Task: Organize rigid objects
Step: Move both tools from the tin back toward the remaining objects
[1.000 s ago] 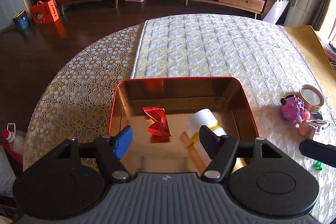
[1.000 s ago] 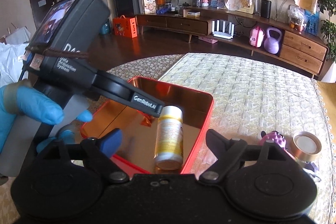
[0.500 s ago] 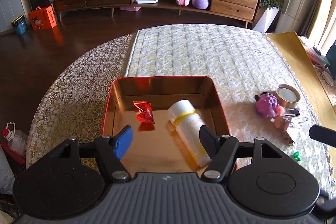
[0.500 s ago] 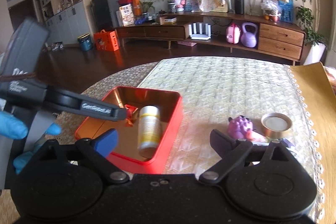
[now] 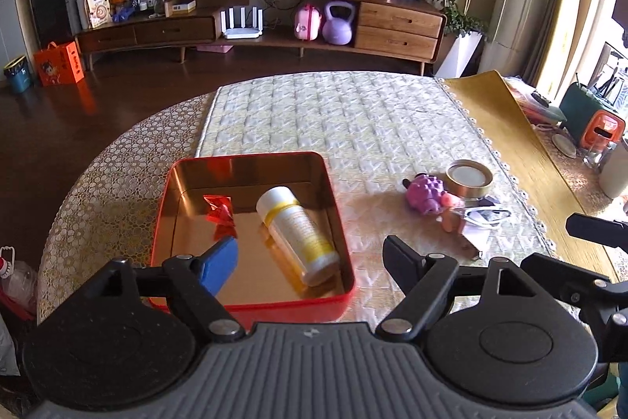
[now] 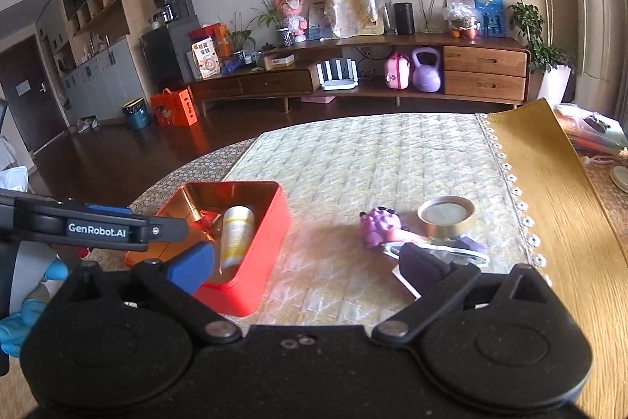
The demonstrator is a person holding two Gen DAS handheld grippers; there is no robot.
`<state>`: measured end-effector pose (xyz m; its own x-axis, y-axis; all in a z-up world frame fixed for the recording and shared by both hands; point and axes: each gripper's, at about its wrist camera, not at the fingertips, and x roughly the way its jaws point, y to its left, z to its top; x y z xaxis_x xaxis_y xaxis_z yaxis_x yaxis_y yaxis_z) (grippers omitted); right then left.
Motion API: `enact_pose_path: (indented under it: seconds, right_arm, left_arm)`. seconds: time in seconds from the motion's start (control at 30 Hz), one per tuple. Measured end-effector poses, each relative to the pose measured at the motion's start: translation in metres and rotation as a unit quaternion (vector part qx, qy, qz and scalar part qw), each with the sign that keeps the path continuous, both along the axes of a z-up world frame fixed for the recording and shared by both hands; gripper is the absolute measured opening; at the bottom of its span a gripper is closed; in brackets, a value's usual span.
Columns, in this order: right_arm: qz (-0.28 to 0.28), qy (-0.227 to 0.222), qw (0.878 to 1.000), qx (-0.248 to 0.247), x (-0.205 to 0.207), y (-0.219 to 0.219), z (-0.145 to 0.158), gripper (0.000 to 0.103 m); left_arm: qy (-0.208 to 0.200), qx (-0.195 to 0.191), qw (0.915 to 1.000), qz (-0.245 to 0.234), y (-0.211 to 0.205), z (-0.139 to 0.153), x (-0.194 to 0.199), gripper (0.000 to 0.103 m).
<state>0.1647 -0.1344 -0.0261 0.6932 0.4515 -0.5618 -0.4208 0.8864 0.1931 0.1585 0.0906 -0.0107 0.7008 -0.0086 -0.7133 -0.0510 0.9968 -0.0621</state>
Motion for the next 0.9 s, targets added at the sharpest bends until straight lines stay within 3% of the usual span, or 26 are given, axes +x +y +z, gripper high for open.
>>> enact_pose_path:
  seconds: [0.33,0.6,0.9]
  right_arm:
    - [-0.022,-0.013,1.0,0.001,-0.023,-0.054,-0.015,0.103]
    - [-0.027,-0.011,0.999,-0.02,-0.032,-0.074,-0.034,0.102]
    - [-0.028,-0.01,0.999,-0.036,-0.016,-0.097,-0.048,0.1]
  left_arm:
    - [-0.03,0.001,0.9994,-0.02,-0.043,-0.004,-0.02,0.084]
    - [-0.022,-0.01,0.9979,-0.061,-0.082,-0.02,-0.013,0.084]
    - [0.008,-0.005,0.9961,-0.087,-0.115,-0.05,0.005,0.084]
